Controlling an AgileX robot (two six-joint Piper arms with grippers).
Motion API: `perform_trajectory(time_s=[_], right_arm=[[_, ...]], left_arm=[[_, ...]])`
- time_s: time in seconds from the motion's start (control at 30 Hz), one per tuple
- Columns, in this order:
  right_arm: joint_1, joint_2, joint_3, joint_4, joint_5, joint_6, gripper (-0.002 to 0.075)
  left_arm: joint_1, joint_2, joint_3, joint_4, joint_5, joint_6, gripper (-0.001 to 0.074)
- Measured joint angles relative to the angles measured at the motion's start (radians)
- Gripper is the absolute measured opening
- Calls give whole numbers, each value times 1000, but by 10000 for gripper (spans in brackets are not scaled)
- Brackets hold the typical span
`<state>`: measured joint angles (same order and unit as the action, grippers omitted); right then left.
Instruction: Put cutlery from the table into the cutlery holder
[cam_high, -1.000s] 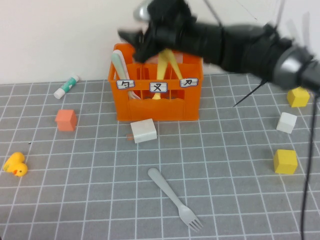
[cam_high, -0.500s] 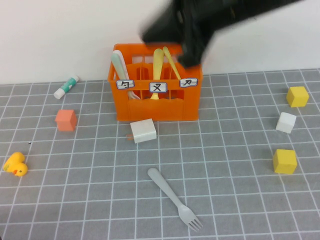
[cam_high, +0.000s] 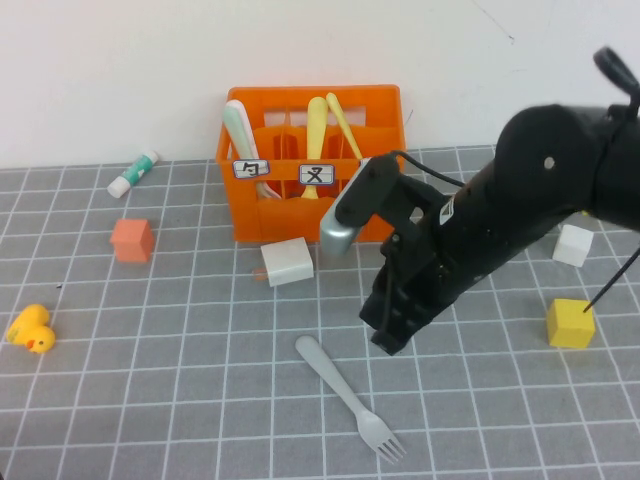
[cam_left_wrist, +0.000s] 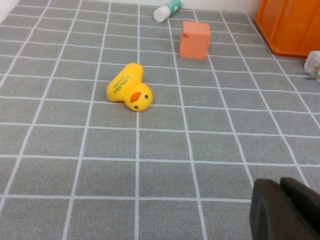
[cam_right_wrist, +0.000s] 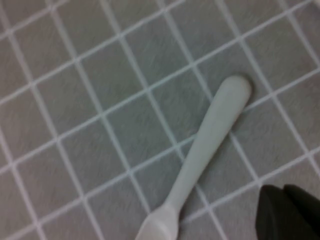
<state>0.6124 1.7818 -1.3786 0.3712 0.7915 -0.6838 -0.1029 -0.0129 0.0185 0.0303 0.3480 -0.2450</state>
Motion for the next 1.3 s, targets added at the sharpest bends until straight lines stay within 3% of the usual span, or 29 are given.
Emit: perform_trajectory(time_s=[0.13,0.3,0.4,0.9,1.0,1.17,1.3], right_arm=[[0,26,13,60,-55,-1,87],[1,101,13,106,-54,-14,393],[1,155,13,107,-49,-8,468],[39,224,12,109,-98,11,469],[39,229,11,109,-105,15,434],[39,235,8,97,-118,15,305],[39,235,6,91,-121,7,274]], left_arm=[[0,0,0,0,0,0,-1],[0,0,0,0,-2,0,-1],[0,0,0,0,-2,0,-1],[0,0,0,0,-2,4,-1],[0,0,0,0,-2,4,-1],[0,0,0,0,-2,4,-1],[0,0,0,0,-2,4,-1]])
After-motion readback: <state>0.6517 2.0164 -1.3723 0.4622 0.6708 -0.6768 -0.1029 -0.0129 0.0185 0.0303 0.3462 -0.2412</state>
